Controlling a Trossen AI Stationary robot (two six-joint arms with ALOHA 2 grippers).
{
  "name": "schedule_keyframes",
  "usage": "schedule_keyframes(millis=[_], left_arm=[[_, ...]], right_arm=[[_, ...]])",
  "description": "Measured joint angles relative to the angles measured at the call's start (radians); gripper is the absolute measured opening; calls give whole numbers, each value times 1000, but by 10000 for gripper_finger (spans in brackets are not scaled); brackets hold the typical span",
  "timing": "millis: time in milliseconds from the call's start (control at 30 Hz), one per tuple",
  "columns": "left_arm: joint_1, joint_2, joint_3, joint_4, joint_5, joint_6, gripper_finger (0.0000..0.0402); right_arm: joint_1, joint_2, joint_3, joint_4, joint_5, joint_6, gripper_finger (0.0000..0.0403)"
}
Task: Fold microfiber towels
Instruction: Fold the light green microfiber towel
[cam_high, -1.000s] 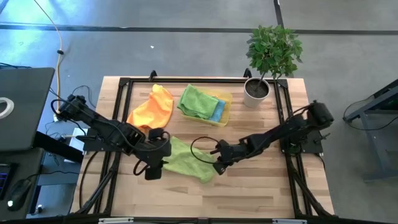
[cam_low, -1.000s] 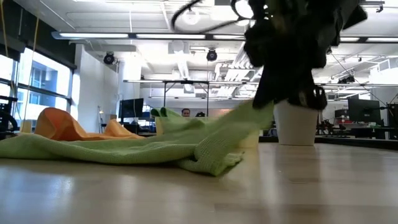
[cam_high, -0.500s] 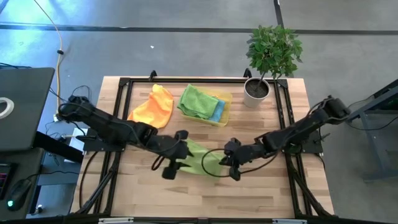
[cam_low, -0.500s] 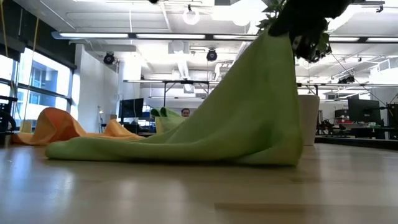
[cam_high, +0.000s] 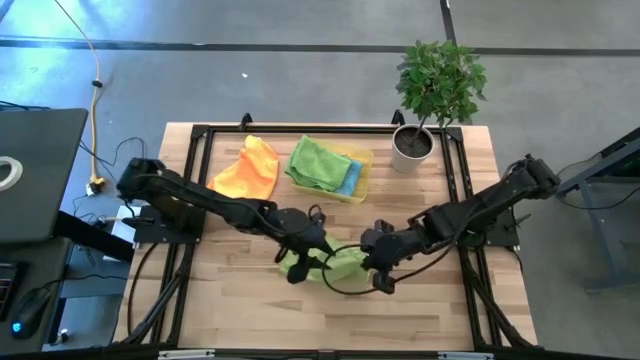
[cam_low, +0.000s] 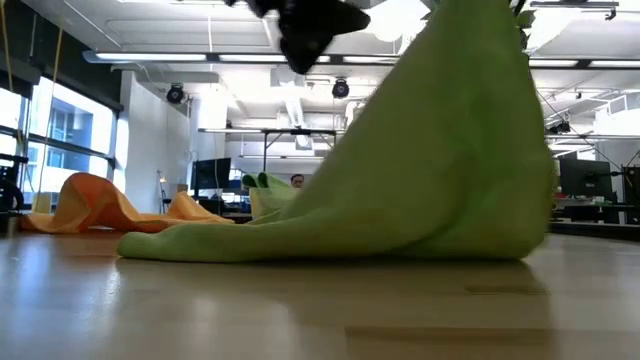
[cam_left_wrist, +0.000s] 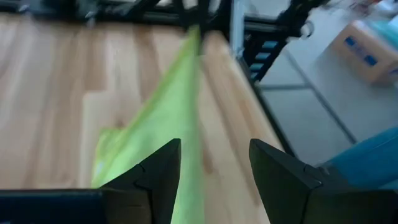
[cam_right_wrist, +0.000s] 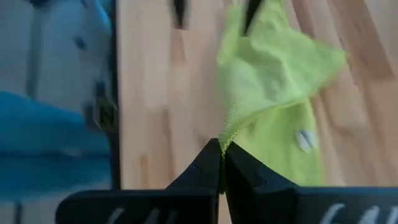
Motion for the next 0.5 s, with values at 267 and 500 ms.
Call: schedule_keyframes(millis=[267, 500], left_arm=[[12, 152, 3, 353, 47, 10, 181], [16, 253, 2, 556, 47, -40, 181]], right_arm=[[-10, 114, 163, -213, -147, -74, 0], [-10, 201, 260, -234, -174, -177, 0]])
